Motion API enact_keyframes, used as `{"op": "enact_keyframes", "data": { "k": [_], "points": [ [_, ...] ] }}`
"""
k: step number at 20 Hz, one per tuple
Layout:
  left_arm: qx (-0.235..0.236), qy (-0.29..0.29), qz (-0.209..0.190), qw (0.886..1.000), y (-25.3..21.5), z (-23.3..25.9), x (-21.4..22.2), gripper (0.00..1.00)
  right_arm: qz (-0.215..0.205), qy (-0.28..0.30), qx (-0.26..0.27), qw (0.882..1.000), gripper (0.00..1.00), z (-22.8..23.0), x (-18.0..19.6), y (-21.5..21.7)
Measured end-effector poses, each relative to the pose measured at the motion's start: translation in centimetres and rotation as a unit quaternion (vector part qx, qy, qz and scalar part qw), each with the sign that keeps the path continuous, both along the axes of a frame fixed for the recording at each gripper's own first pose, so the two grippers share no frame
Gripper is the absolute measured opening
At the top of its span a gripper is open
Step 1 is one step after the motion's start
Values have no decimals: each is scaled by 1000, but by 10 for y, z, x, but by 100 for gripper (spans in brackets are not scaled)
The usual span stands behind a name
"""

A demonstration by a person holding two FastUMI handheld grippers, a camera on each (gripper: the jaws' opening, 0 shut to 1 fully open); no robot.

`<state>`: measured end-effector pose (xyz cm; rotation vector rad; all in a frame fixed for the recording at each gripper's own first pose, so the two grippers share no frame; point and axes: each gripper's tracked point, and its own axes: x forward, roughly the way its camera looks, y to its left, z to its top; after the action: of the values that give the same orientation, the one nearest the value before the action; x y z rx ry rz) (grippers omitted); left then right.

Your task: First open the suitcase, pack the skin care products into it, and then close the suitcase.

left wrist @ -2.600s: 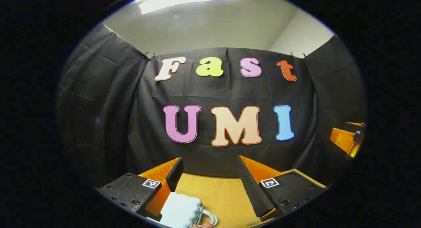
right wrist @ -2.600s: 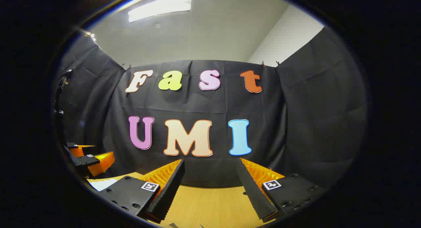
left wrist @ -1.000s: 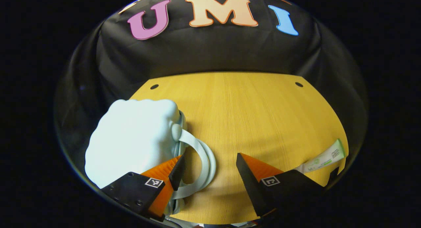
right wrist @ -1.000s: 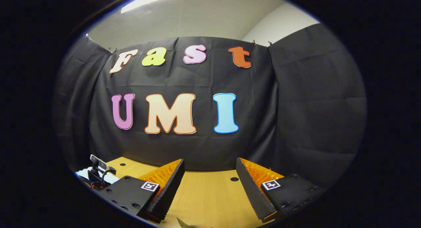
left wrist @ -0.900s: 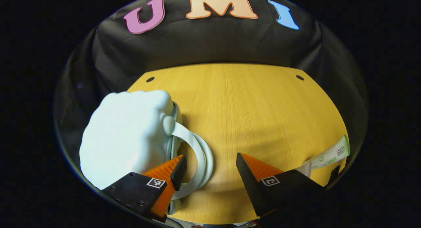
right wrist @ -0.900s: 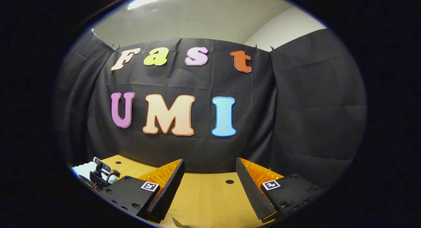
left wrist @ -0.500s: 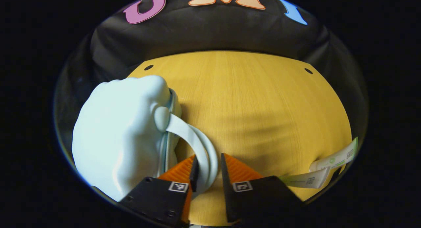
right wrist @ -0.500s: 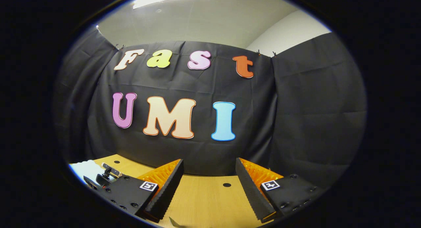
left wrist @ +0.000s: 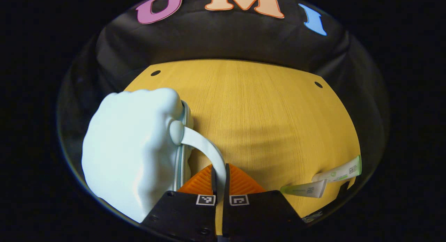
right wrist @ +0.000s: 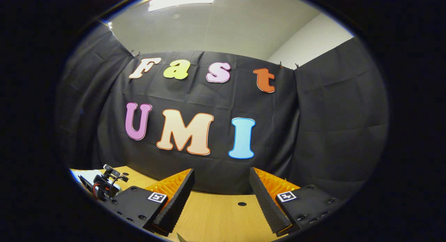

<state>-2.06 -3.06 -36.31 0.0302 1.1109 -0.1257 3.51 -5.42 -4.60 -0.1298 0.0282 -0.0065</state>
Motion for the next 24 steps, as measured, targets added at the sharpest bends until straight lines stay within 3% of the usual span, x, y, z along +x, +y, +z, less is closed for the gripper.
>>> {"op": "enact_keyframes", "data": {
  "k": [3,6,12,15,18,24],
  "points": [
    [-18,-12,4,1000,-2,32,-1,0,35,-10,24,999,98,-1,-1,13],
    [15,-64,-2,998,11,85,23,0,47,-6,55,997,98,-6,2,9],
    [-47,-130,39,990,69,183,48,0,26,-10,78,997,98,-3,5,8],
    [-48,-163,46,984,124,216,62,0,0,-12,94,995,98,2,7,22],
    [0,-186,46,982,194,229,73,0,-23,-16,106,994,98,4,9,45],
    [43,-204,52,977,307,222,87,0,-53,-9,108,993,97,1,14,92]
  ]
}}
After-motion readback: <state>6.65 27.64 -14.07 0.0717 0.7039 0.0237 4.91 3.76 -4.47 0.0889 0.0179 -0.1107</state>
